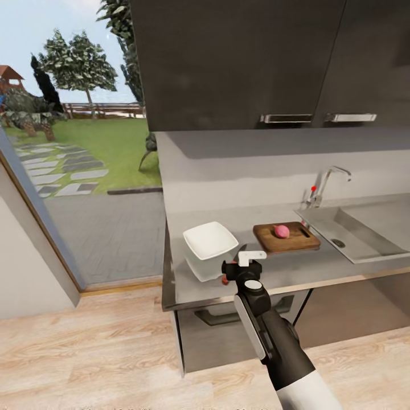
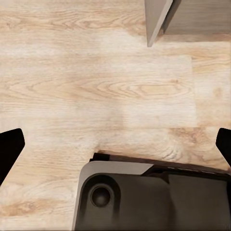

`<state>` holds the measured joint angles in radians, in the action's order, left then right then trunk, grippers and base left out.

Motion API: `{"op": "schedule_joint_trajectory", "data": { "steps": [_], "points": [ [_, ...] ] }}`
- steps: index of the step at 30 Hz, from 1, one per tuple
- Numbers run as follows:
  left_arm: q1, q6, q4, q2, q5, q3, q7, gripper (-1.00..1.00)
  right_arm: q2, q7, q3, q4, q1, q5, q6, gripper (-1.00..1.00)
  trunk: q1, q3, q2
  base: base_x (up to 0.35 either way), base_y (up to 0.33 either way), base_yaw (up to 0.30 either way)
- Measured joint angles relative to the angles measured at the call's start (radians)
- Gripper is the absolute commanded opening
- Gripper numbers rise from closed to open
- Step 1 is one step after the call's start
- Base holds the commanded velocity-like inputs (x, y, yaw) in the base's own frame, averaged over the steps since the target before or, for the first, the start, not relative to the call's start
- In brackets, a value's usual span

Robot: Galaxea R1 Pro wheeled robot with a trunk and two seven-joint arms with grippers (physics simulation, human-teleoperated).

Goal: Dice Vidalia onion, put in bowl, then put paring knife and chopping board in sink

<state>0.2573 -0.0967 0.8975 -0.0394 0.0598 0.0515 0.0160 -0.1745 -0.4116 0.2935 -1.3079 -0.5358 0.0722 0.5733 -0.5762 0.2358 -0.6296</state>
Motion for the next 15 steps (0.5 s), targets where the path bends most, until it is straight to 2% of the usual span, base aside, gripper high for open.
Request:
{"op": "schedule_joint_trajectory", "data": {
  "steps": [15],
  "points": [
    [0.000,0.000,-0.001,-0.002,0.000,0.000,0.000,1.00,0.000,0.000,-0.001,0.000,0.000,0.000,0.000,1.00,0.000,0.025,0.000,0.007,0.002,0.000]
  ]
}}
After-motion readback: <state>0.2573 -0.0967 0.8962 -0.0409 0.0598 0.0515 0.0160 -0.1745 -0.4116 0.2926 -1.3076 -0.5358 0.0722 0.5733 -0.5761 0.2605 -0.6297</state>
